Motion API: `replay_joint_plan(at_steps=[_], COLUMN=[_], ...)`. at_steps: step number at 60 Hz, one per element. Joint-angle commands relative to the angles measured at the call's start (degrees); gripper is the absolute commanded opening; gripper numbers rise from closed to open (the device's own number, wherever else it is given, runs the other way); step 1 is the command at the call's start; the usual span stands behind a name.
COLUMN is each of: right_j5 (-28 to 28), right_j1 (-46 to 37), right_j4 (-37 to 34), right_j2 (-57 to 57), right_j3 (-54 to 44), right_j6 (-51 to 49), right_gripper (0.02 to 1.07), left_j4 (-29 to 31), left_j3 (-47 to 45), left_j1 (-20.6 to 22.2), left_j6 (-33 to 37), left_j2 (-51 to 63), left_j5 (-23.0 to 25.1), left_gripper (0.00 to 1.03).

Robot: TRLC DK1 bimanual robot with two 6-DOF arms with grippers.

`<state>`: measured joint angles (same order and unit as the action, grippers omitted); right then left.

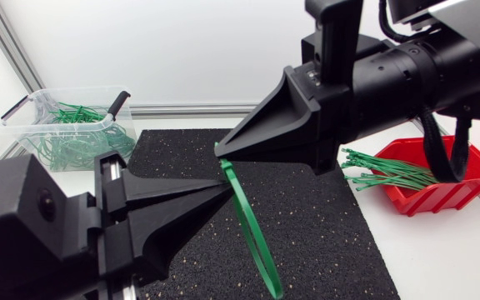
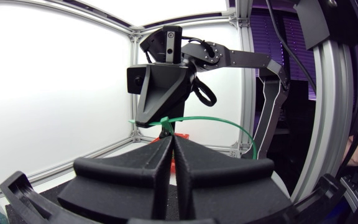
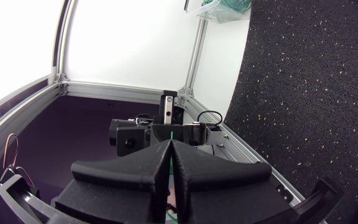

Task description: Take a green cable tie from the red box, thread the tail through the head to close it, then place it in the transparent bin on the left.

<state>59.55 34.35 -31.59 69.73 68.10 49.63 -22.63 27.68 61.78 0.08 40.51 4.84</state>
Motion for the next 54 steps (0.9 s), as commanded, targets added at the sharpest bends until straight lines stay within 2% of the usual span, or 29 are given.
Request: replay_joint_plan(at_steps=[1, 16, 23, 25, 28, 37, 41, 43, 51, 54], right_j5=[-2.4, -2.3, -2.9, -4.1, -5.7, -10.2, -12.3, -12.9, -15.6, -16.3], right_j1=[-2.0, -1.6, -1.2, -1.1, -1.1, -2.4, -2.4, -2.5, -3.4, -3.7], right_j4=[0.9, 0.1, 0.1, 0.3, 1.8, 5.4, 7.1, 7.1, 8.0, 8.7], right_j2=[4.4, 3.7, 0.2, -0.7, -2.5, -4.6, -5.0, -5.0, -5.0, -5.1], right_j3=[2.0, 1.3, -0.5, -0.8, -1.8, -4.6, -6.2, -6.7, -8.1, -8.6], right_j6=[-1.0, -1.8, -3.7, -4.5, -5.7, -8.8, -10.4, -11.4, -14.2, -14.6], right_gripper=[0.08, 0.08, 0.08, 0.15, 0.31, 0.69, 0.93, 1.00, 1.03, 1.03], left_j4=[0.6, 1.3, 2.5, 2.8, 4.0, 7.3, 10.1, 11.8, 18.2, 18.9], left_j3=[-1.0, -0.4, 0.4, 0.9, 1.8, 5.1, 7.4, 9.0, 14.5, 16.3], left_j1=[3.4, 4.1, 1.9, 1.0, -1.6, -8.3, -12.2, -14.4, -22.5, -26.0], left_j6=[1.8, 1.9, 1.8, 1.6, 1.2, -1.5, -3.1, -3.7, -5.9, -6.0], left_j2=[-0.4, -0.3, 0.3, 0.7, 1.6, 3.6, 4.6, 5.4, 8.0, 9.0], left_j5=[1.1, 0.3, 0.0, -0.1, -0.1, 0.0, 0.0, 0.1, 0.3, 0.3], left_gripper=[0.04, 0.04, 0.04, 0.04, 0.04, 0.04, 0.04, 0.04, 0.04, 0.04])
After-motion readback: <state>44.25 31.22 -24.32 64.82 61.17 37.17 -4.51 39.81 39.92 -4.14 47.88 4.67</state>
